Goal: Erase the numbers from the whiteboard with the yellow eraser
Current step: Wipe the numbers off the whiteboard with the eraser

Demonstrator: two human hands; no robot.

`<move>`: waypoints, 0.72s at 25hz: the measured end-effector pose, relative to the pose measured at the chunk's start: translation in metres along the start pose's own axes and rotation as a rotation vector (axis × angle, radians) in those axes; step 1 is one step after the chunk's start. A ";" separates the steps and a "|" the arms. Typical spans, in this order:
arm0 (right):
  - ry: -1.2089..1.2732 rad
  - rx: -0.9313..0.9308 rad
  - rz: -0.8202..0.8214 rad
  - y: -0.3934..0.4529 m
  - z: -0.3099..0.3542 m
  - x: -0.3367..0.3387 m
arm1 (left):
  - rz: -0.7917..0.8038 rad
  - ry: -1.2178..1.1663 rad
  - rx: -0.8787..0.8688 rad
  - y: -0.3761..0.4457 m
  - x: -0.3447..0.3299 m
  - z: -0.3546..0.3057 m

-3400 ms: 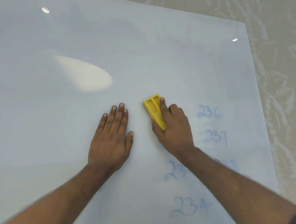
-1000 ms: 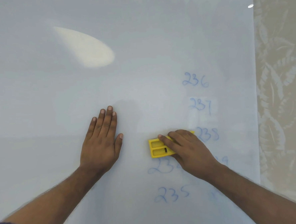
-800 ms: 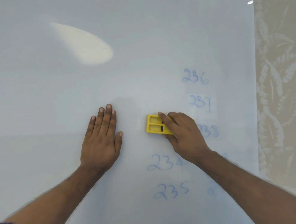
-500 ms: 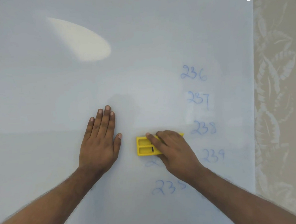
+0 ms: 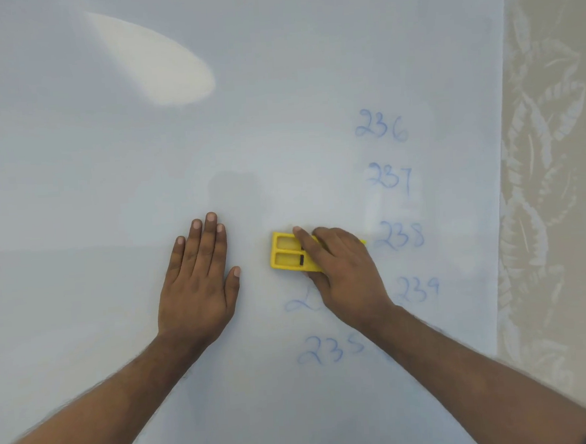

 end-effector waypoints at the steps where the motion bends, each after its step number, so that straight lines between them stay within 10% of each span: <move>1: -0.012 0.029 0.008 -0.005 0.008 -0.006 | 0.006 -0.002 -0.001 -0.001 0.000 0.000; 12: -0.266 0.324 0.191 -0.070 -0.016 -0.006 | 0.028 0.005 -0.009 -0.018 -0.004 -0.003; 18: -0.086 0.041 0.015 -0.015 -0.013 0.007 | 0.040 0.006 0.039 -0.026 -0.010 -0.010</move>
Point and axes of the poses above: each hand's wrist, its own y-axis towards the middle knuckle, its own x-axis out of the back of the hand, z = x × y, the point moved 3 cm from there along y, towards the middle knuckle, and after that the axes turned 7 degrees about z, right-handed, at the moved point
